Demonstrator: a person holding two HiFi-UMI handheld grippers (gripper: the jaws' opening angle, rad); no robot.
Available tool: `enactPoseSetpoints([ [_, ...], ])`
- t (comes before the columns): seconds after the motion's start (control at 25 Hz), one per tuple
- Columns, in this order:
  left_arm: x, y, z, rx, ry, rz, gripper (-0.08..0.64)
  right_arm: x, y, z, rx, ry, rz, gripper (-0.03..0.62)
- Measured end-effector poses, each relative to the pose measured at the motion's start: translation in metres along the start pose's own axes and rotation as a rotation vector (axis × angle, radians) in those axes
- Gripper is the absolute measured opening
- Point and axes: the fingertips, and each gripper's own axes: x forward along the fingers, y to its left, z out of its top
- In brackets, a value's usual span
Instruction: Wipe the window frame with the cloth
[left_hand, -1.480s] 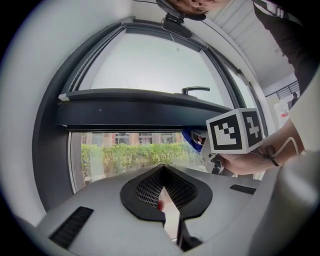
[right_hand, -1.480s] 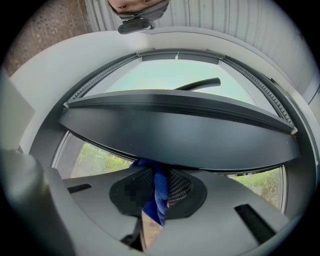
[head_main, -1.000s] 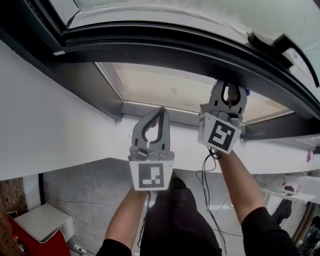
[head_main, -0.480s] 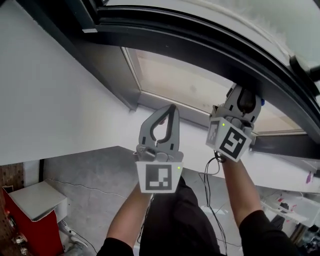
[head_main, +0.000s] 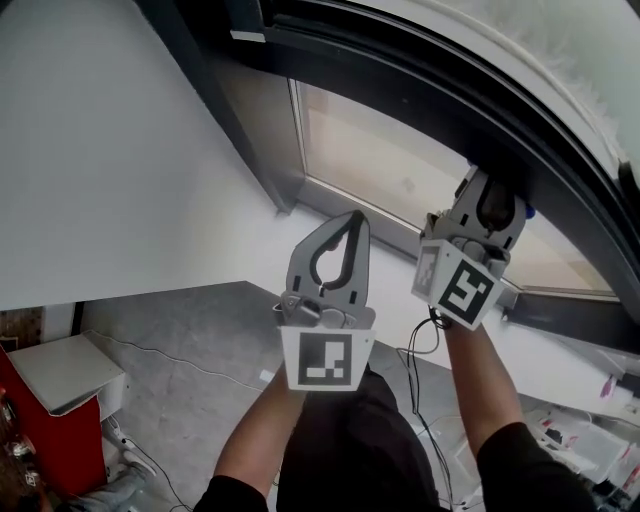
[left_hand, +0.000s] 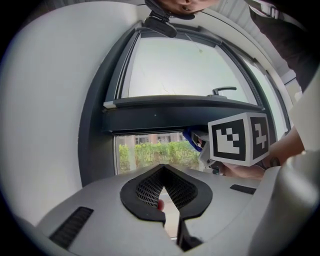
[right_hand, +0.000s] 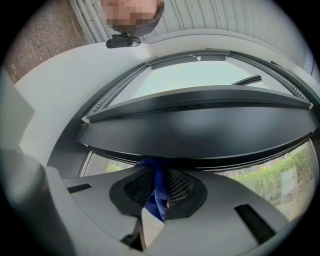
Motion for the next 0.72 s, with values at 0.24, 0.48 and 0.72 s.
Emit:
enactPoseSetpoints([
  [0.24,-0.004,0.011,-0.007,-0.019,0.018,0.021,0.005,0.007,0.025,0.001,0.008,-0.005,0.043,0.021],
  [0.48,-0.009,0.024,-0.010,-0.030,0.028,0.042,0.005,0.015,0.052,0.004,0.016,-0.008,0.083,0.023],
  [0.72,-0.014,0.041,-0.015,-0.029,0.033,0.071,0.005,0.021,0.072,0.007,0.035,-0.015,0.112,0.022],
])
